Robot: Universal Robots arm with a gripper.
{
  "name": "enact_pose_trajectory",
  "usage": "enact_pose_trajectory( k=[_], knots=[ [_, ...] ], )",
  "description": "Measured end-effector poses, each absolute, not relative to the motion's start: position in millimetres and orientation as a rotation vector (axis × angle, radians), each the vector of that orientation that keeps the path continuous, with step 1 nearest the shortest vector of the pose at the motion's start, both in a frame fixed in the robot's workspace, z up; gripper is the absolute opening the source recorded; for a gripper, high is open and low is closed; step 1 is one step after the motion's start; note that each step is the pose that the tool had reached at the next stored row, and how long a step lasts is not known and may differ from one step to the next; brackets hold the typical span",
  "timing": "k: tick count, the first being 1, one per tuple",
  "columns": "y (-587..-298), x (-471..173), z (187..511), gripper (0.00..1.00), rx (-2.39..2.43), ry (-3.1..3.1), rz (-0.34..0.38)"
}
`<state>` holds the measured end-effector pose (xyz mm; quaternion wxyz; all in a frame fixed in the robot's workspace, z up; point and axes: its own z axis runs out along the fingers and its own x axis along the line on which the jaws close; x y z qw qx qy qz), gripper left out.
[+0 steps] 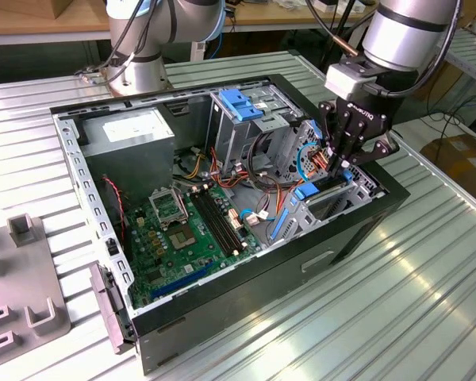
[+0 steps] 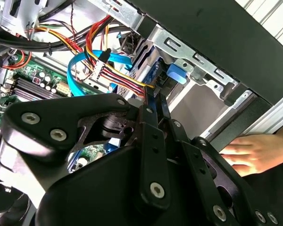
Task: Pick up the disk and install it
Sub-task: 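Insert the first disk wire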
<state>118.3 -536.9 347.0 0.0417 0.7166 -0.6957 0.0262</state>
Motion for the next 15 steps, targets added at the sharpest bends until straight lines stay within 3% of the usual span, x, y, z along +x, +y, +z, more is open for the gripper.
enact_pose_trajectory(
  k=[15],
  knots=[
    [-536.9, 118.8, 342.4, 0.17, 2.189, -2.134, 0.08]
  ],
)
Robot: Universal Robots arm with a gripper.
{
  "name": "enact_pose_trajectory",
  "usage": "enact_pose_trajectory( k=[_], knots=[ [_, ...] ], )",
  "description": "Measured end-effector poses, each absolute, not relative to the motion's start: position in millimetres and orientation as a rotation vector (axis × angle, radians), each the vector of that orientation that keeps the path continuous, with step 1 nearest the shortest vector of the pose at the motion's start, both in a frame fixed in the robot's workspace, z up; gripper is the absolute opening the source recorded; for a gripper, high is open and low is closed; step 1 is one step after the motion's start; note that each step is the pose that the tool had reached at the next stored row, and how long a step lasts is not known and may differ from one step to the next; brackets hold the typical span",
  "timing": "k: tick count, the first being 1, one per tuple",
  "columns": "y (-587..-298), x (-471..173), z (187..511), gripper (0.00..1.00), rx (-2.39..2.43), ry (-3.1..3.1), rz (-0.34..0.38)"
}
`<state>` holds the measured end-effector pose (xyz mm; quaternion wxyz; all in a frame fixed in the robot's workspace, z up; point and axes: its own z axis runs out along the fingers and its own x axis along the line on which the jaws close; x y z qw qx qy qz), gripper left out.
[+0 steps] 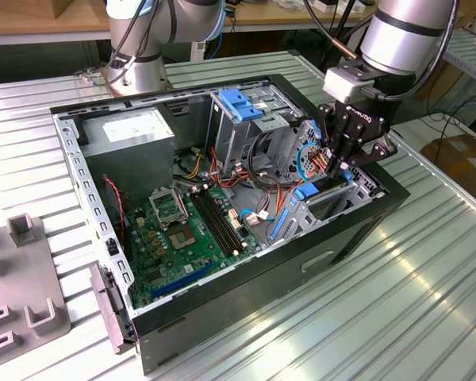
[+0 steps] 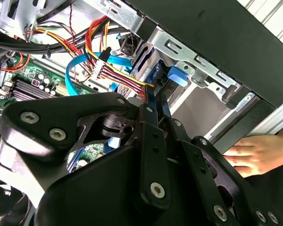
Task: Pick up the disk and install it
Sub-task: 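Insert the first disk wire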
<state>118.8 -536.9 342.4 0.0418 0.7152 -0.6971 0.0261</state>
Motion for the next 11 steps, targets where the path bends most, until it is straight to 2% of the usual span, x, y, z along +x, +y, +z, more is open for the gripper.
enact_pose_trajectory(
  k=[11],
  knots=[
    [-537.0, 118.8, 339.1, 0.17, 2.189, -2.134, 0.08]
  ],
)
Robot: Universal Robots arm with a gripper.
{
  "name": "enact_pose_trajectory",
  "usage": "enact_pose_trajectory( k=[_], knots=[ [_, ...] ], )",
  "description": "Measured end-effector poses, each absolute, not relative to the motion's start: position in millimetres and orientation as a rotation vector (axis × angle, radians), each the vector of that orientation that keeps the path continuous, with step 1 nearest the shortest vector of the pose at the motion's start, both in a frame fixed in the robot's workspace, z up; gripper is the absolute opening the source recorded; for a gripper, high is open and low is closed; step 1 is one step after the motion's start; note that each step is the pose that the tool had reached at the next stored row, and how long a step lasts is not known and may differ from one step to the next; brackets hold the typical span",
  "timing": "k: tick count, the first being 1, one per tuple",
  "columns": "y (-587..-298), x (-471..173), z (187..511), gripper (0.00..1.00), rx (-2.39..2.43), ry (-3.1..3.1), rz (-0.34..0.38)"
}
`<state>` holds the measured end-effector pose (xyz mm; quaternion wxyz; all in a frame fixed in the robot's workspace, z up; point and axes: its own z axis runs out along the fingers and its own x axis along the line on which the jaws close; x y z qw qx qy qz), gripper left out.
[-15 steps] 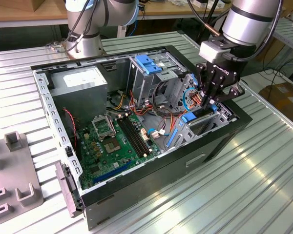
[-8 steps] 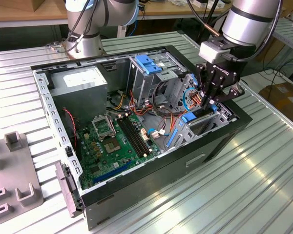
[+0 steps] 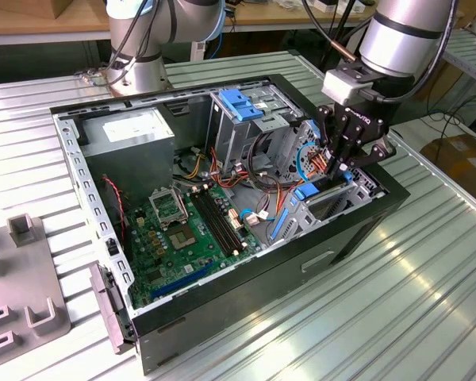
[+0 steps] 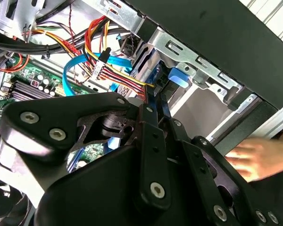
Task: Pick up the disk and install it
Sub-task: 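Insert the first disk wire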
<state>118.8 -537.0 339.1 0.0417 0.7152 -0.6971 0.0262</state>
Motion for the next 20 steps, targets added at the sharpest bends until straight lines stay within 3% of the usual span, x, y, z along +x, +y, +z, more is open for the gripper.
enact_pose_trajectory(
  k=[2, 3, 9, 11, 14, 20],
  knots=[
    [-537, 119, 339, 0.18, 2.19, -2.134, 0.079],
    [-537, 119, 340, 0.24, 2.19, -2.134, 0.079],
    [-537, 119, 349, 0.24, 2.189, -2.134, 0.08],
    [-537, 119, 349, 0.23, 2.189, -2.134, 0.08],
    [-537, 119, 350, 0.11, 2.189, -2.134, 0.08],
    [-537, 119, 350, 0.11, 2.189, -2.134, 0.08]
  ],
)
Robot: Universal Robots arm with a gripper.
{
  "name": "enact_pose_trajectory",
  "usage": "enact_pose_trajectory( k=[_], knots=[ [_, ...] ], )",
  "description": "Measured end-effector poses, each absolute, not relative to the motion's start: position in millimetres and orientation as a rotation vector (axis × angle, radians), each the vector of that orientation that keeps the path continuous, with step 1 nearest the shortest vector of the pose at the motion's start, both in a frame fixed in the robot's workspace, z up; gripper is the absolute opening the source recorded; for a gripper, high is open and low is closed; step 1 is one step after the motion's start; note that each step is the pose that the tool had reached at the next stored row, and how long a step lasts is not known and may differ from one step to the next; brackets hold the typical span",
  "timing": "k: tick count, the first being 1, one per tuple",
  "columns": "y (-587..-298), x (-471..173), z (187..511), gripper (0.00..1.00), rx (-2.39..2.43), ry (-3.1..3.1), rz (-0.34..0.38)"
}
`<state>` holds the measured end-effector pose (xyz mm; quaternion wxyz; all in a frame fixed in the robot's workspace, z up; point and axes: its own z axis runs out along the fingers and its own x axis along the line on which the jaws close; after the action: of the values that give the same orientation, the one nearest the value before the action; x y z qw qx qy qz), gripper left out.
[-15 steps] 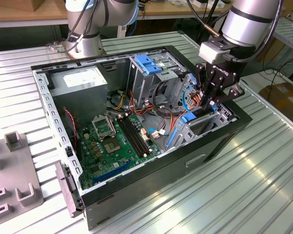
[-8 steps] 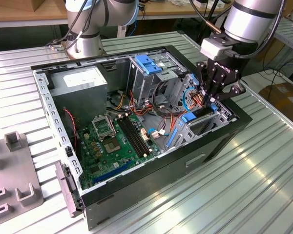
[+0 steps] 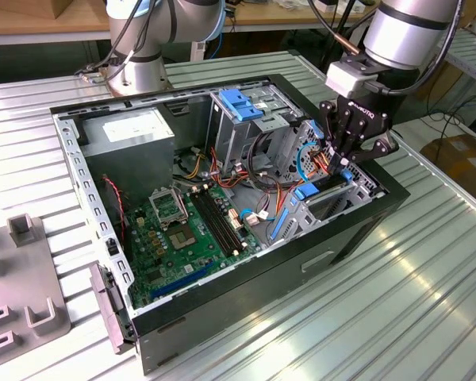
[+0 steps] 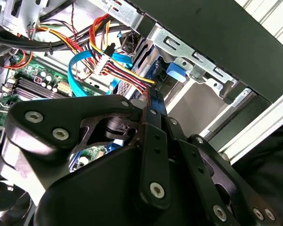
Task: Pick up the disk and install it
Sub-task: 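Insert the second disk wire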
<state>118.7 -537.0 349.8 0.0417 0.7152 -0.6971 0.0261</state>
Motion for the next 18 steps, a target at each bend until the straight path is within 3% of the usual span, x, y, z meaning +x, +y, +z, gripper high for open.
enact_pose_trajectory(
  k=[12, 18],
  knots=[
    [-537, 119, 350, 0.11, 2.189, -2.134, 0.08],
    [-537, 119, 369, 0.11, 2.189, -2.134, 0.079]
  ],
)
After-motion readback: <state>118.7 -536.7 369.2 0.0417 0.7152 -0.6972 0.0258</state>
